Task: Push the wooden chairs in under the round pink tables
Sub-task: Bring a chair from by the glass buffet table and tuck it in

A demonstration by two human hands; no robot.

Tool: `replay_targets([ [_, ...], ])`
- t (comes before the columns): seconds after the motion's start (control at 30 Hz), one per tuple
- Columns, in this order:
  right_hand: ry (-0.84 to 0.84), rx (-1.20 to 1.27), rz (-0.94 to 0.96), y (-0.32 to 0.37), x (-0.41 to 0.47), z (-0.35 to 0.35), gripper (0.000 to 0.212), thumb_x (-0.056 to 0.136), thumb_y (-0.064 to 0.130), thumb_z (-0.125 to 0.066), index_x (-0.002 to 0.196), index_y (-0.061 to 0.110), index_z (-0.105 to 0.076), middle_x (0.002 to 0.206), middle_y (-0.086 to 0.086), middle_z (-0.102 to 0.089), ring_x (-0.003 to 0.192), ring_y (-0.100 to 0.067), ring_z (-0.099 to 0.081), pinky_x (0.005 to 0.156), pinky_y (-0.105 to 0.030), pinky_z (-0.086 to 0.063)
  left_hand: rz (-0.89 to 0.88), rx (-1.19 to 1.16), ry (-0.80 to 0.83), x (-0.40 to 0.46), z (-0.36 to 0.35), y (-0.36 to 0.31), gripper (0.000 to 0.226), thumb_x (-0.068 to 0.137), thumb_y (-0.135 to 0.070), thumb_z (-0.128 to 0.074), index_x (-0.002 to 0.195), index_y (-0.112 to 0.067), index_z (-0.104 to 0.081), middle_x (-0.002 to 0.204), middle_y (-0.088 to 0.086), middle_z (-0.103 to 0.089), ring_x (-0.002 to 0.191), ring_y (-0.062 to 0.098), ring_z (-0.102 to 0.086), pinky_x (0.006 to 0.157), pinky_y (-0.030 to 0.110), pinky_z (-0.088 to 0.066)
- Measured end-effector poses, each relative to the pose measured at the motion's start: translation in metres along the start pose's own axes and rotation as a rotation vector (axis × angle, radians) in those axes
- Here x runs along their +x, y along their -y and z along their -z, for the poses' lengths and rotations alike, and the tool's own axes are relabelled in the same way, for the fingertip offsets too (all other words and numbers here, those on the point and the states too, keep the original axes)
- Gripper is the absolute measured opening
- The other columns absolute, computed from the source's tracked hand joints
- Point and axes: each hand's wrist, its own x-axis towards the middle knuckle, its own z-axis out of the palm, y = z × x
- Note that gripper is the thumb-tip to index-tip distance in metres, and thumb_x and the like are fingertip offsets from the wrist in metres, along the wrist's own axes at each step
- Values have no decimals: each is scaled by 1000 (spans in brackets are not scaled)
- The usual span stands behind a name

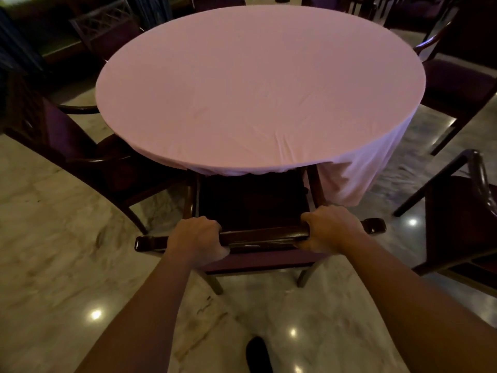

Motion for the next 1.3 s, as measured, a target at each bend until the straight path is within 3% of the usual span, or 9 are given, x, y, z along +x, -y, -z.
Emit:
replay_targets([
  [0.2,-45,-3,17,-26,34,9,52,76,76,-57,101,31,-64,88,10,-62,78,-17,-61,72,-38,-57,-3,-16,-22,41,7,1,35,80,-63,-57,77,-29,-63,67,-9,-55,62,13,-56,60,33,-44],
  [0.4,-31,-6,20,-46,64,23,53,77,76,-57,103,30,-64,91,9,-63,81,-16,-61,74,-38,-56,-6,-14,-9,76,23,4,37,79,-63,-58,83,-28,-68,68,-9,-55,65,17,-58,62,34,-45],
  [0.6,-20,-32,58,-58,85,29,58,76,77,-48,103,28,-64,95,9,-60,91,-16,-57,76,-38,-54,-32,-25,22,99,29,7,32,81,-62,-58,78,-30,-60,68,-9,-55,67,18,-62,60,33,-44],
  [0.77,-3,-43,72,-69,100,34,55,79,75,-52,105,28,-64,99,8,-62,95,-17,-59,77,-37,-53,-25,-19,9,115,33,6,33,81,-61,-57,76,-29,-57,67,-8,-53,68,19,-61,63,35,-47],
  [1.03,9,-59,86,-85,120,44,54,80,73,-55,105,27,-64,99,6,-64,92,-19,-63,75,-36,-52,-9,-37,21,136,40,4,35,82,-62,-58,80,-27,-63,69,-7,-57,63,16,-59,60,33,-47],
  [1.3,-20,-13,63,-88,112,42,52,81,72,-58,104,25,-64,97,5,-65,88,-18,-63,74,-36,-53,40,-37,-11,131,31,8,36,77,-61,-65,76,-28,-49,77,-8,-53,72,16,-57,62,35,-50],
])
